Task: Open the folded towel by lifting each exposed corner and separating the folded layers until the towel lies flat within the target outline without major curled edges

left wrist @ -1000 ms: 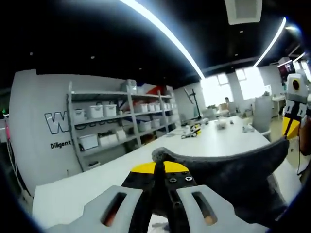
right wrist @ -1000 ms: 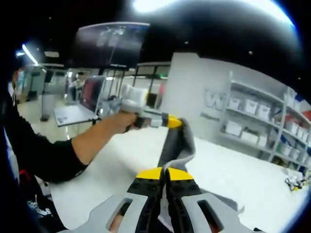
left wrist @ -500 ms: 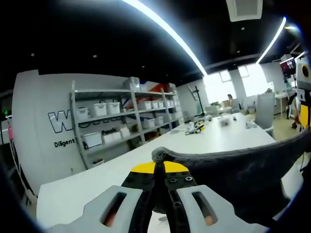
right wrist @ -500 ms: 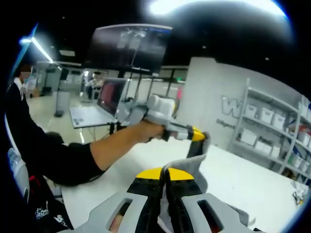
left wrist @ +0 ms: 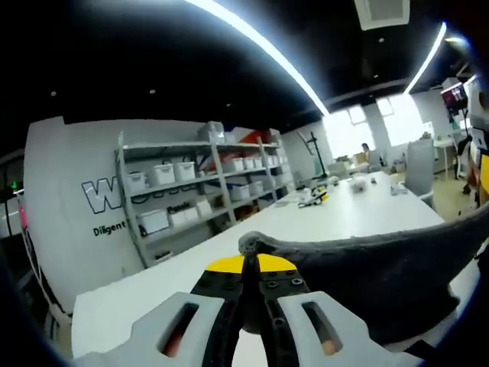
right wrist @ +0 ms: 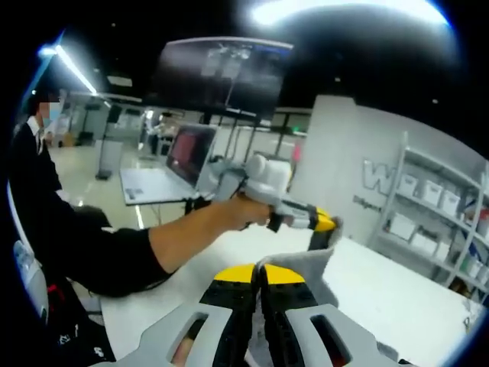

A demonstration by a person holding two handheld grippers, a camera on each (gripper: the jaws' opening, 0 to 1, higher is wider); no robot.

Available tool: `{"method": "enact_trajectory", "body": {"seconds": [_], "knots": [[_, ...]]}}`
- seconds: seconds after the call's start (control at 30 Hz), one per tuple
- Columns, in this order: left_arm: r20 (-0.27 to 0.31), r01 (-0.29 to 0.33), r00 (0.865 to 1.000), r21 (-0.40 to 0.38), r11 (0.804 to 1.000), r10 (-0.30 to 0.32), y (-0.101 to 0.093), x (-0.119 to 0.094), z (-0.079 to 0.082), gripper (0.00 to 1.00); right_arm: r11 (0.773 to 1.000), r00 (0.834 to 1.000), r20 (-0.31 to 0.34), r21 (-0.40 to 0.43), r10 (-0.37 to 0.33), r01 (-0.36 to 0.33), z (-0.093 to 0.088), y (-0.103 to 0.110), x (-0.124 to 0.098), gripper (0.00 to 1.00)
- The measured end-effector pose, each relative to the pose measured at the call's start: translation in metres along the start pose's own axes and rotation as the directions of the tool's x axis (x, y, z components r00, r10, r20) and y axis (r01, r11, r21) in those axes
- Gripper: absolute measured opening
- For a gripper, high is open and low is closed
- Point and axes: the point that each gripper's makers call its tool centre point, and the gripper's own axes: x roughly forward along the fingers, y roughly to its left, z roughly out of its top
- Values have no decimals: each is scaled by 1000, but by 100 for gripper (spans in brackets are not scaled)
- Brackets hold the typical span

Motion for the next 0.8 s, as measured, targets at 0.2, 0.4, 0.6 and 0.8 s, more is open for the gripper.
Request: {"method": "enact_trajectory", "body": {"seconds": [0.2,0.4,0.6,0.8], "knots": [[8,-37,999,11,999,37,17,-19,-5,2,1000,999,-26,-18,21,-21,-4,8,20,0],[1,-54,999,22,998,54,34,-35,-9,2,998,998,-17,-30,55,-56,3,24,37,0],[-5,-70,998,29,997,70,49,-50,-18,2,995,996,-19,-44,85,-85,6,37,47,0],[-14,-100,995,47,994,101,58,-65,-25,2,992,994,-12,-60,111,-111,12,48,54,0]]}}
